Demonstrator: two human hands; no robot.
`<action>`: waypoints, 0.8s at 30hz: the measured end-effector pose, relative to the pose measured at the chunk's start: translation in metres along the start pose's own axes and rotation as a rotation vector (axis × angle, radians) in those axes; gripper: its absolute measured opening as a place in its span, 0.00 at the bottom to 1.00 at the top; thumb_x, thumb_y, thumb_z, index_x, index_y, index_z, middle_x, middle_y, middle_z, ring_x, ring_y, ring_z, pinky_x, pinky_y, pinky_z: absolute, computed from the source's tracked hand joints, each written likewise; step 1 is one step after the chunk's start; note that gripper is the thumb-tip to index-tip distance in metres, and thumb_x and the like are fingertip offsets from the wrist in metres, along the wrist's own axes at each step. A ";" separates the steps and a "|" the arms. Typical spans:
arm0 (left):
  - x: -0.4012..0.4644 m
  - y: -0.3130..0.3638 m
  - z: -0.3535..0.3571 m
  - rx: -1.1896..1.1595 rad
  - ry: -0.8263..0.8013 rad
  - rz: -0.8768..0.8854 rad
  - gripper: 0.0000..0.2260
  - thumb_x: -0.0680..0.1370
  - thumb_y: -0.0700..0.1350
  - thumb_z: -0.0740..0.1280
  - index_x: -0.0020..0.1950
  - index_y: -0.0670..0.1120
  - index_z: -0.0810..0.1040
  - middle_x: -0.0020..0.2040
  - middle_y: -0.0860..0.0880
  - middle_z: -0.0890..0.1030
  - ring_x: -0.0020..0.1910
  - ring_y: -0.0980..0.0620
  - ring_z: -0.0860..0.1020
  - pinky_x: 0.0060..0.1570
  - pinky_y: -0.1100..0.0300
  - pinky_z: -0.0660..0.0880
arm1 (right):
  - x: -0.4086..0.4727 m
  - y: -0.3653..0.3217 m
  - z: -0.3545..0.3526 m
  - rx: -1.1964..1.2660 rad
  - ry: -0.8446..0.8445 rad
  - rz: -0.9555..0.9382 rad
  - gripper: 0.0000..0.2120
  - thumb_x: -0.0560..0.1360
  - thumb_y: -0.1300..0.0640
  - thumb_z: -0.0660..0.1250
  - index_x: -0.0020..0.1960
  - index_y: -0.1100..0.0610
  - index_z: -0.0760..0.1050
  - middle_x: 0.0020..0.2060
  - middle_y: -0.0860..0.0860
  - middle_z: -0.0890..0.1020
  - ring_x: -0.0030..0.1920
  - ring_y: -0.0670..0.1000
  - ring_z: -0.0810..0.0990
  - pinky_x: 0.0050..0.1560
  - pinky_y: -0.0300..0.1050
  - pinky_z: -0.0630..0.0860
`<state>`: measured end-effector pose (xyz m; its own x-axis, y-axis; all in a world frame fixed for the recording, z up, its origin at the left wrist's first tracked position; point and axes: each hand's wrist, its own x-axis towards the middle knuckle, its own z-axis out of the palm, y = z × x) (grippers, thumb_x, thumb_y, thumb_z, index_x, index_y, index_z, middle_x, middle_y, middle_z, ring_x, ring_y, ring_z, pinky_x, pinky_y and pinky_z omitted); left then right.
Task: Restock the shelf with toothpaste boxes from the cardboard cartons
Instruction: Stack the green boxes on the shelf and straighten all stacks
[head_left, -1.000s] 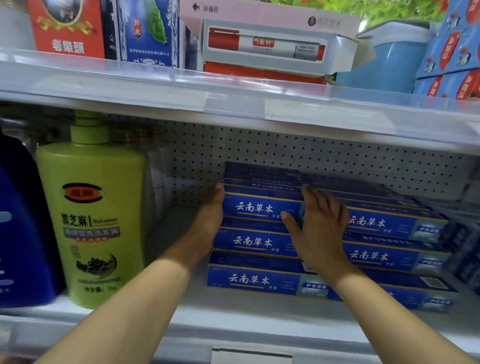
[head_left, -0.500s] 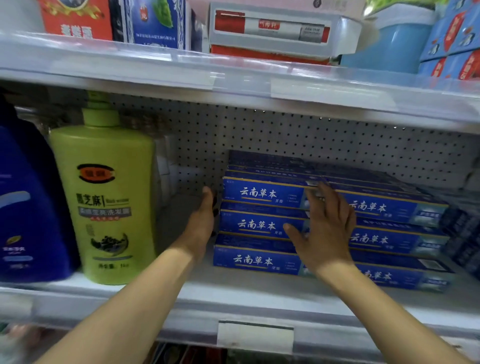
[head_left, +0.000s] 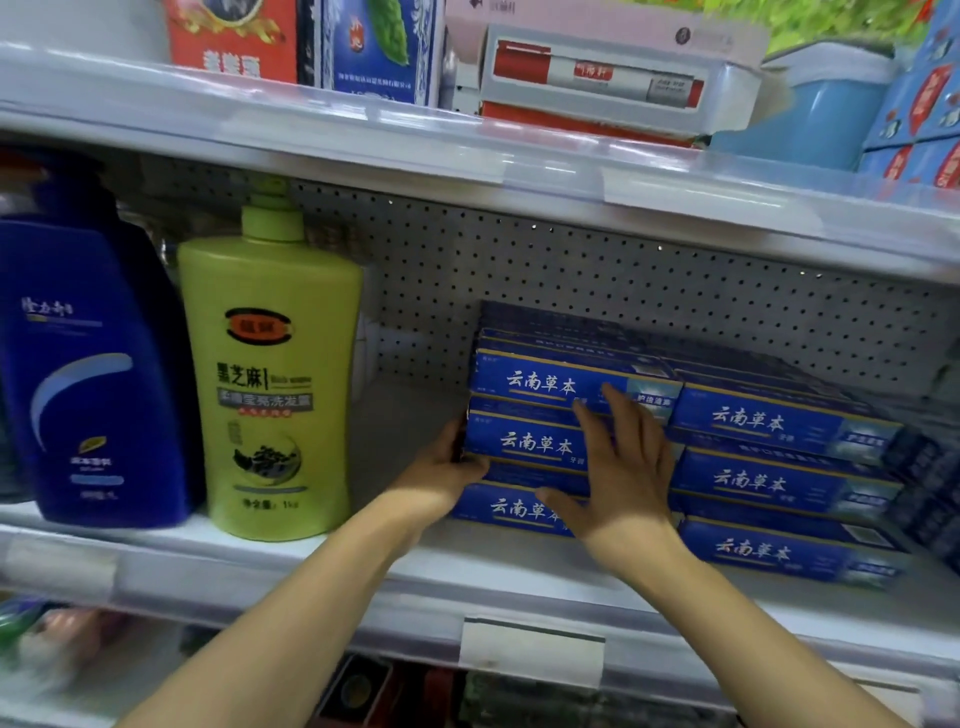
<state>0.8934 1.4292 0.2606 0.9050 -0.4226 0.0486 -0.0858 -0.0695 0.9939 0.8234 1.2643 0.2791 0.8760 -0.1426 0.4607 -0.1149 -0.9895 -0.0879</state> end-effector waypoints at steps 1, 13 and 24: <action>-0.001 0.001 0.000 0.015 -0.001 -0.002 0.19 0.80 0.38 0.61 0.66 0.55 0.64 0.60 0.52 0.76 0.52 0.54 0.77 0.52 0.57 0.73 | 0.002 -0.002 0.000 -0.009 -0.015 0.008 0.42 0.72 0.37 0.64 0.76 0.49 0.46 0.75 0.49 0.39 0.72 0.53 0.36 0.73 0.53 0.40; -0.008 0.002 0.002 0.128 -0.037 0.003 0.20 0.83 0.41 0.54 0.74 0.51 0.56 0.61 0.48 0.74 0.52 0.52 0.74 0.50 0.61 0.70 | -0.001 -0.006 0.006 0.040 -0.009 0.051 0.40 0.73 0.40 0.65 0.76 0.50 0.50 0.76 0.47 0.48 0.75 0.52 0.44 0.73 0.48 0.41; 0.014 0.014 -0.014 -0.126 0.170 -0.033 0.20 0.83 0.51 0.53 0.75 0.50 0.60 0.74 0.50 0.65 0.71 0.49 0.65 0.66 0.58 0.62 | 0.024 -0.032 -0.008 0.047 0.099 -0.044 0.36 0.75 0.41 0.62 0.76 0.51 0.51 0.76 0.48 0.45 0.75 0.51 0.41 0.72 0.46 0.38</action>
<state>0.9104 1.4350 0.2761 0.9647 -0.2624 0.0213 -0.0118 0.0376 0.9992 0.8448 1.2928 0.2999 0.8291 -0.1034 0.5494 -0.0535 -0.9929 -0.1061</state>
